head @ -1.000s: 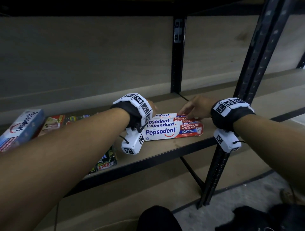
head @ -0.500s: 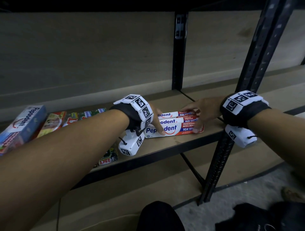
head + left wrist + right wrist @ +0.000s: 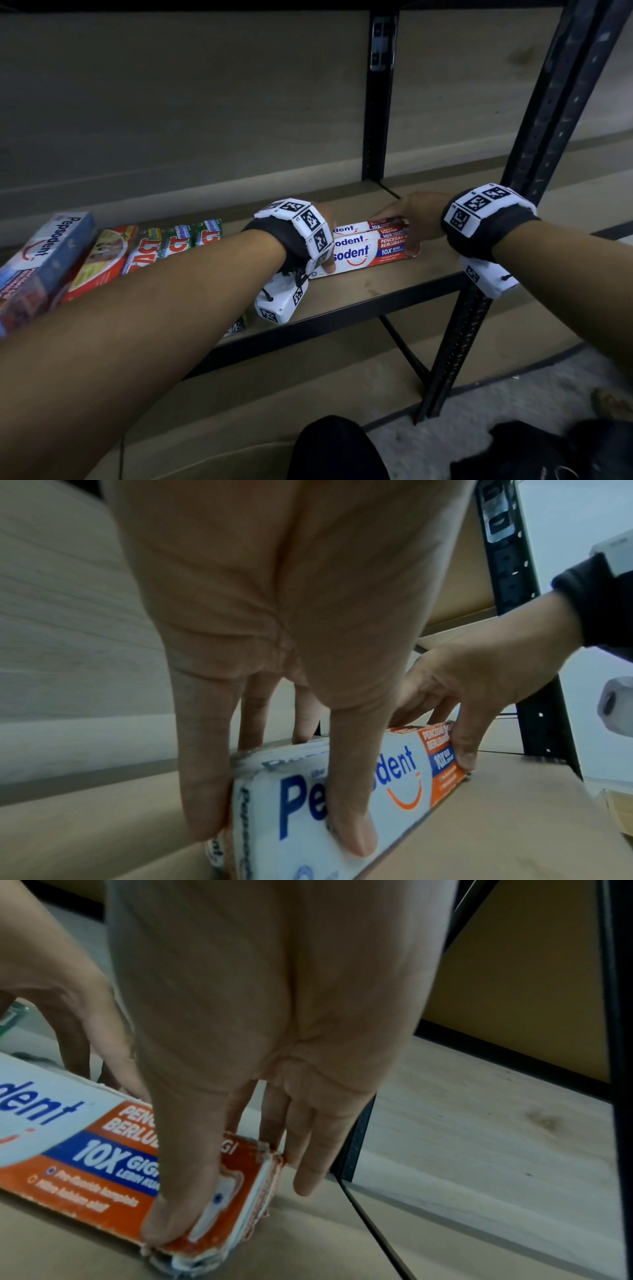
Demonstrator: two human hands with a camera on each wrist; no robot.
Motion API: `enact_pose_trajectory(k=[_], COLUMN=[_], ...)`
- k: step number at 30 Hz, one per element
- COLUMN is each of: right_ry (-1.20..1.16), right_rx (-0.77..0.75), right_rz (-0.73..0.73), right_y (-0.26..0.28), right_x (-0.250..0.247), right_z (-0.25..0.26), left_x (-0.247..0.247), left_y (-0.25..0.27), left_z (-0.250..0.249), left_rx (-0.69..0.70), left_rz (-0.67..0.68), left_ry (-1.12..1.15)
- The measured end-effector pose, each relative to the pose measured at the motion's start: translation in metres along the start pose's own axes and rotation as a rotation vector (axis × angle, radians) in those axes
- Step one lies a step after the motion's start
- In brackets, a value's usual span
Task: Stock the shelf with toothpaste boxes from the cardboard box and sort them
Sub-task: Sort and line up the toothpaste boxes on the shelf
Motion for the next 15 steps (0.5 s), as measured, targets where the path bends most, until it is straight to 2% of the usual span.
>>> enact_pose_trajectory(k=[3, 6, 11, 15], right_ry=[0.013, 0.019, 0.017, 0.016], right_rx=[0.001, 0.011, 0.016, 0.021], right_rz=[-0.001, -0.003, 0.016, 0.014], right_y=[-0.010, -0.019, -0.027, -0.028], right_x=[0.001, 0.002, 0.002, 0.002], right_z=[0.001, -0.001, -0.001, 0.000], left_x=[0.006, 0.002, 0.005, 0.003], left_y=[-0.001, -0.008, -0.021, -0.020], left_z=[0.003, 0.013, 0.019, 0.021], left_rx=[0.021, -0.042, -0.049, -0.112], left_rz=[0.048, 0.027, 0.026, -0.007], left_ry=[0.029, 0.031, 0.036, -0.054])
Point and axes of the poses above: each hand's wrist, its own y-axis away from the middle knuckle, its own x-axis out of the palm, z = x × y, the point moved 9 cm from there along -y, towards the middle knuckle, and after that the axes turned 7 degrees about -z, right-handed, at the moved point
